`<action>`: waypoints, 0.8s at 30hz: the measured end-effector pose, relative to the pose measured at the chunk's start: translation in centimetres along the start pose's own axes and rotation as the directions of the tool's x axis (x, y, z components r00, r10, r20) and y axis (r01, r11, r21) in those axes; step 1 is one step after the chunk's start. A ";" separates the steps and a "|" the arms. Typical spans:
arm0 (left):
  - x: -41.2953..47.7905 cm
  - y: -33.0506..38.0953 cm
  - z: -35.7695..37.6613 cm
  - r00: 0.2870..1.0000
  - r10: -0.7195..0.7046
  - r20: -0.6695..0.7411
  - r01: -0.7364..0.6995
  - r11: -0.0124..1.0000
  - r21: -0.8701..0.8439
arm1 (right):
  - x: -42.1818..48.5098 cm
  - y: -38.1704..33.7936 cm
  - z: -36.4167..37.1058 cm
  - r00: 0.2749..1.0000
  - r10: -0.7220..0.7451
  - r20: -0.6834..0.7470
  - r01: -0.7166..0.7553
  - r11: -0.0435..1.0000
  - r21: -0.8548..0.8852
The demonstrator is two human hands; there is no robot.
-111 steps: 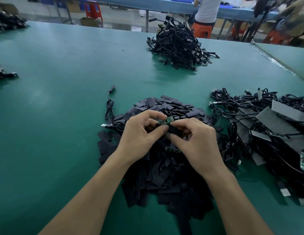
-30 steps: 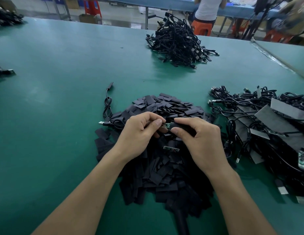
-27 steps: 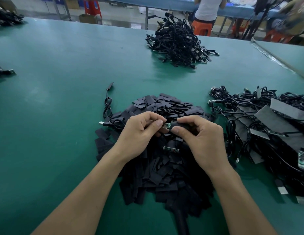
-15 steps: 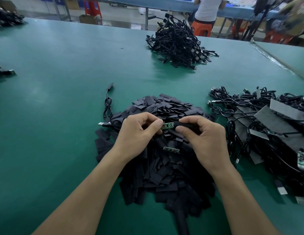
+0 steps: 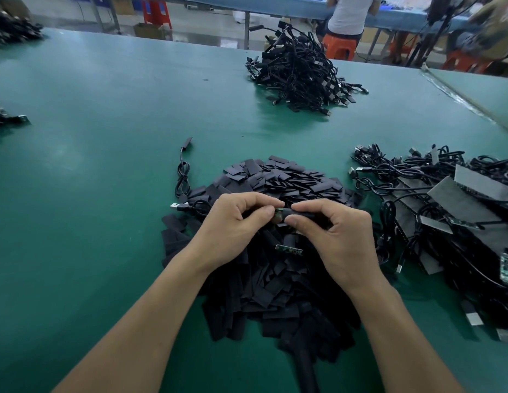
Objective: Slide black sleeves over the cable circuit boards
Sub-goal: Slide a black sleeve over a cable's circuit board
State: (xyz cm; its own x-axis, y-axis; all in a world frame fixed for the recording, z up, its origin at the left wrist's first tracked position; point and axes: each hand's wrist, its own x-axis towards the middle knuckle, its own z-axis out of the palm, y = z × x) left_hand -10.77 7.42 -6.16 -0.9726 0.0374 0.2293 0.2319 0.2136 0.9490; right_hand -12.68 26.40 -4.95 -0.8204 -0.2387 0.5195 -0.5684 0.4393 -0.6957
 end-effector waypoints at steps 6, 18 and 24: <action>0.0 0.0 -0.2 1.000 0.018 0.005 -0.017 0.998 -0.056 | -0.1 0.2 -0.1 0.999 0.006 0.042 -0.007 1.000 0.006; -0.1 0.2 -0.2 0.997 -0.029 0.068 0.033 0.997 -0.070 | -0.2 0.1 0.1 0.994 -0.074 0.082 0.081 0.994 -0.078; -0.1 0.4 -0.3 0.995 -0.041 0.089 0.050 0.995 -0.091 | -0.2 0.2 0.3 0.992 -0.109 0.065 0.118 0.983 -0.141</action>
State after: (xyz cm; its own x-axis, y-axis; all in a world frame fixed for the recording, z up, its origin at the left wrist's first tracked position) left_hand -10.58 7.25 -5.74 -0.9787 0.1155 0.1695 0.1837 0.1252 0.9750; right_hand -12.66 26.22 -5.32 -0.7556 -0.3415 0.5590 -0.6465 0.5261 -0.5524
